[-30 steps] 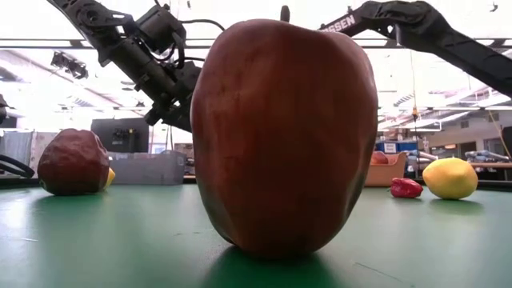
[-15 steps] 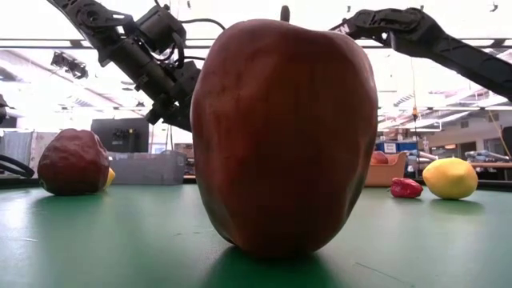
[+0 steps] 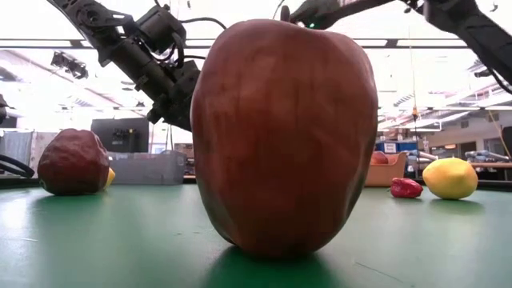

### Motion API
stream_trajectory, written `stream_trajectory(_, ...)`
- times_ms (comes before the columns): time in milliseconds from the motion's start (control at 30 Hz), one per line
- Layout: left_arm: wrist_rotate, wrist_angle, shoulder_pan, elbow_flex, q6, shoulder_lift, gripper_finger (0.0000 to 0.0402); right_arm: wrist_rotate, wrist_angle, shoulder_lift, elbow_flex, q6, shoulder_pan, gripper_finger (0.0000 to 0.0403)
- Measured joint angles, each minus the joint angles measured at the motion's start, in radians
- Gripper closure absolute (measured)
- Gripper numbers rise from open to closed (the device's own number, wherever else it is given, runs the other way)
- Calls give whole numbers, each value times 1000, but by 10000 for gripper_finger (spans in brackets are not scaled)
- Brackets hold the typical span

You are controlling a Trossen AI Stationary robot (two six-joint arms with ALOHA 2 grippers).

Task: Sort produce into baskets
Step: Put the apple into the orange bin

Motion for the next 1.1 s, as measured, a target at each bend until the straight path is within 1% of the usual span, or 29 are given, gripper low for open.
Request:
stream_trajectory(167, 16, 0, 0, 0, -11, 0, 218, 48, -136, -65, -10, -24, -81, 91)
stream_trajectory(233, 16, 0, 0, 0, -16, 0, 218, 54, -130, -100, -62, -4, -124, 90)
stream_trajectory(433, 11, 0, 0, 0, -37, 0, 218, 14, 35, -252, -346, 48, -220, 90)
stream_trajectory(567, -44, 3, 0, 0, -44, 0, 218, 1, 161, -341, -556, 59, -233, 89)
stream_trajectory(667, -79, 15, 0, 0, -45, 0, 218, 0, 286, -385, -683, 75, -232, 89)
stream_trajectory(833, -99, 56, 0, 0, -52, 0, 218, 0, 422, -381, -820, 106, -242, 89)
stream_trajectory(933, -118, 61, 0, 0, -92, 1, 218, 2, 473, -372, -855, 118, -249, 89)
stream_trajectory(1100, -120, 62, 0, 0, -94, 1, 218, 18, 557, -329, -896, 136, -252, 89)
